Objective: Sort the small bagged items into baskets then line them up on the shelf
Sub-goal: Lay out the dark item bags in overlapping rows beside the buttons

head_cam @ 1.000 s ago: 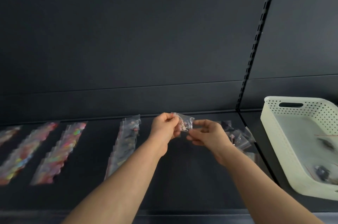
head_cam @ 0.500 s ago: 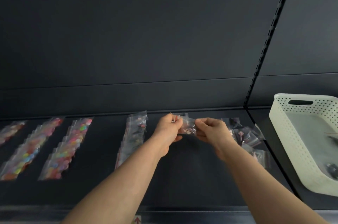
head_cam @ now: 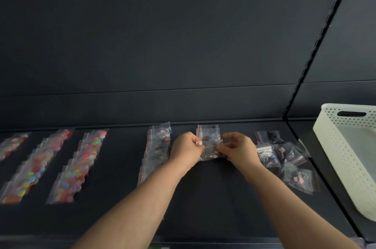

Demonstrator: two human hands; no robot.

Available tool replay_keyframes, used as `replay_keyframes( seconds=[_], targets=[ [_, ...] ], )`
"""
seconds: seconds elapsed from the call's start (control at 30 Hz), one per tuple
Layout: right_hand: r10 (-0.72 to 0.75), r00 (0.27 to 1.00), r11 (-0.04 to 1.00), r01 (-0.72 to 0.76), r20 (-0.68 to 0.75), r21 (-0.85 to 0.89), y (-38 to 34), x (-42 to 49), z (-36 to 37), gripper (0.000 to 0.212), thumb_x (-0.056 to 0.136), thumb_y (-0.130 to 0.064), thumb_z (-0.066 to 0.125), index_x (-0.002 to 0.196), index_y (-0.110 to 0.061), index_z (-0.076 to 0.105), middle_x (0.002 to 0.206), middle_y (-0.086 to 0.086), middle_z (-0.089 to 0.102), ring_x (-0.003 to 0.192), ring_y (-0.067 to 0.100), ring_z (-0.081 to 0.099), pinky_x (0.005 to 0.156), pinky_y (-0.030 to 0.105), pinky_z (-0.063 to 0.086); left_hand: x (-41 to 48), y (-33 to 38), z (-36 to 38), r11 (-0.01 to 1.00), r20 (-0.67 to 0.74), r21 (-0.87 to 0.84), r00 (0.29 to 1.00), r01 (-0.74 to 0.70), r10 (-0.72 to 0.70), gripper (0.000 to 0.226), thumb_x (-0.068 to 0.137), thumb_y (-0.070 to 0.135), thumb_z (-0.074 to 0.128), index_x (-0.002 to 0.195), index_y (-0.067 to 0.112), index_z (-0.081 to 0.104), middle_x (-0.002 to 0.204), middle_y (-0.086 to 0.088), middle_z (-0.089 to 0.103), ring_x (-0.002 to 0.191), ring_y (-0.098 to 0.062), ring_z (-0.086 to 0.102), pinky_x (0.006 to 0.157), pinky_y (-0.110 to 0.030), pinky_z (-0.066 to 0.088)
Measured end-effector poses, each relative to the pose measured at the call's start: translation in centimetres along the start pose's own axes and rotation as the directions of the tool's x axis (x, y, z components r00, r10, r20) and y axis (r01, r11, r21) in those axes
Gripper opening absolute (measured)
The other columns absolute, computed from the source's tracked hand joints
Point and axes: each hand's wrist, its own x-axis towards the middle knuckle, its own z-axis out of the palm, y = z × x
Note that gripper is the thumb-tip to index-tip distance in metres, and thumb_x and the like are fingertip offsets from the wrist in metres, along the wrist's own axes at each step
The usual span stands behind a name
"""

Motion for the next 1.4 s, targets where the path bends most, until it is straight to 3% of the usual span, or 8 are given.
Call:
replay_keyframes(
  seconds=[0.27,0.57,0.77,0.97,1.13,1.23,1.3,1.4],
  targets=[
    [-0.14,0.982,0.924,0.083,-0.128,-0.372,-0.4,0.2,1.4,0.039,0.081,-0.029,0.071,0.113,-0.023,0.051,0.082,-0.015,0.06,0.084,0.013,0.055,0.067,0.028,0.038,1.4,0.0,0.3,0.908,-0.049,0.397,0.984,-0.136,0.169,0.036,0.088,0.025,0.07,0.113,0.014,0.047,0.104,-0.007,0.067,0.099,-0.028,0.064,0.077,-0.036,0.049],
    [-0.416,0.898,0.694,0.21,-0.145,-0.689,0.0,-0.5,-2.0,0.014,0.092,-0.024,0.054,0.1,-0.025,0.066,0.096,-0.004,0.064,0.097,0.02,0.055,0.064,0.028,0.037,0.8,2.2,0.7,0.9,-0.02,0.367,0.966,-0.234,0.259,0.025,0.091,0.026,0.064,0.113,0.023,0.051,0.103,0.001,0.065,0.097,-0.022,0.062,0.077,-0.034,0.051],
    [-0.354,0.891,0.73,0.074,-0.283,-0.679,2.8,-1.7,-7.2,0.027,0.086,-0.012,0.056,0.107,-0.023,0.067,0.104,0.001,0.066,0.101,0.027,0.054,0.074,0.035,0.042,-1.1,5.5,6.0,0.86,0.275,0.365,0.924,-0.355,0.265,0.023,0.089,0.041,0.065,0.106,0.026,0.065,0.11,0.004,0.068,0.104,-0.019,0.062,0.089,-0.036,0.052],
    [-0.2,0.962,0.709,0.012,-0.184,-0.705,4.4,-2.2,-10.5,0.039,0.087,-0.012,0.05,0.122,-0.027,0.057,0.12,-0.004,0.058,0.119,0.02,0.047,0.083,0.032,0.042,-1.6,6.8,10.2,0.865,0.206,0.405,0.952,-0.295,0.228,0.041,0.092,0.048,0.057,0.124,0.022,0.055,0.12,0.002,0.065,0.111,-0.023,0.059,0.084,-0.033,0.048],
    [-0.198,0.972,0.692,0.048,-0.125,-0.72,4.7,-1.9,-11.2,0.038,0.089,-0.012,0.047,0.123,-0.026,0.058,0.118,-0.003,0.058,0.118,0.021,0.047,0.086,0.032,0.042,-1.9,7.6,10.6,0.939,0.128,0.236,0.966,-0.249,0.224,0.008,0.092,0.03,0.061,0.09,0.026,0.068,0.093,0.008,0.069,0.092,-0.016,0.064,0.079,-0.031,0.053],
    [-0.241,0.952,0.841,0.108,-0.189,-0.53,4.2,-1.5,-11.2,0.039,0.091,-0.012,0.048,0.128,-0.022,0.054,0.119,-0.002,0.061,0.116,0.019,0.051,0.088,0.033,0.045,-2.0,8.0,9.9,0.973,0.096,0.034,0.97,-0.227,0.223,0.013,0.095,0.025,0.055,0.083,0.025,0.061,0.09,0.004,0.067,0.088,-0.019,0.064,0.081,-0.04,0.056],
    [-0.134,0.979,0.975,0.102,-0.156,-0.197,3.4,-1.3,-10.8,0.042,0.093,-0.015,0.053,0.135,-0.017,0.047,0.124,-0.001,0.06,0.116,0.017,0.054,0.095,0.032,0.046,-2.2,8.4,9.2,0.971,0.072,-0.102,0.972,-0.216,0.223,0.015,0.097,0.022,0.051,0.083,0.024,0.056,0.092,0.001,0.067,0.088,-0.021,0.066,0.082,-0.045,0.057],
    [0.061,0.993,0.934,-0.091,0.096,0.345,2.5,-1.5,-10.0,0.051,0.09,-0.015,0.063,0.136,-0.013,0.042,0.121,0.002,0.062,0.108,0.017,0.061,0.086,0.031,0.053,-2.6,8.6,8.3,0.951,0.048,-0.249,0.978,-0.183,0.201,0.014,0.1,0.018,0.048,0.087,0.022,0.054,0.098,-0.003,0.066,0.084,-0.014,0.065,0.07,-0.033,0.057]
  ],
)
